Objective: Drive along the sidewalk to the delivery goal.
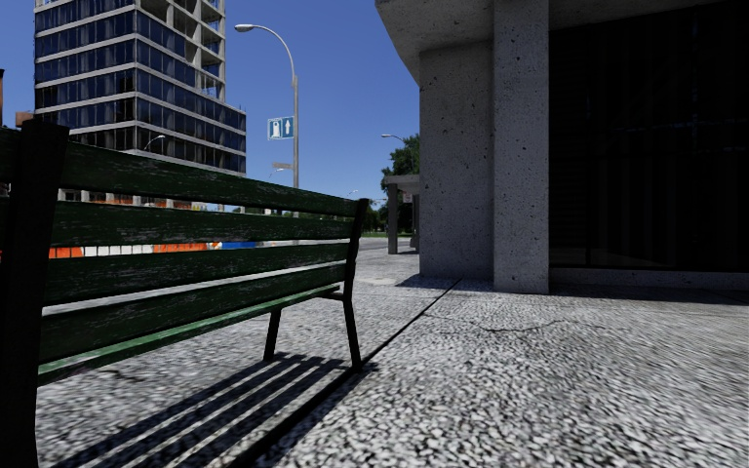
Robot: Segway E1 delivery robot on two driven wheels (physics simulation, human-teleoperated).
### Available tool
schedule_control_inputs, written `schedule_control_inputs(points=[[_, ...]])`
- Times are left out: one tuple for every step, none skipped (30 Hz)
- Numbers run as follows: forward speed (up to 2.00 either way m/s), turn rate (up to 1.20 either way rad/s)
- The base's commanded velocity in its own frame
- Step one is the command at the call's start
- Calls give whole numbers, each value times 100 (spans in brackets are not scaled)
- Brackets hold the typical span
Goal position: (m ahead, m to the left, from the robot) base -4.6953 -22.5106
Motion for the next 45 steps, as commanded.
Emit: schedule_control_inputs(points=[[0,0],[0,0],[0,0],[0,0],[0,0],[0,0],[0,0],[0,0],[0,0],[0,0],[0,0],[0,0],[0,0],[0,0],[0,0],[0,0],[0,0],[0,0],[0,0],[0,0],[0,0],[0,0],[0,0],[0,0],[0,0],[0,0],[0,0],[0,0],[0,0],[0,0],[0,10],[0,36],[0,57],[0,57],[0,70],[0,73],[0,78],[0,88],[0,100],[0,100],[0,105],[0,106],[0,106],[0,106],[0,106]])
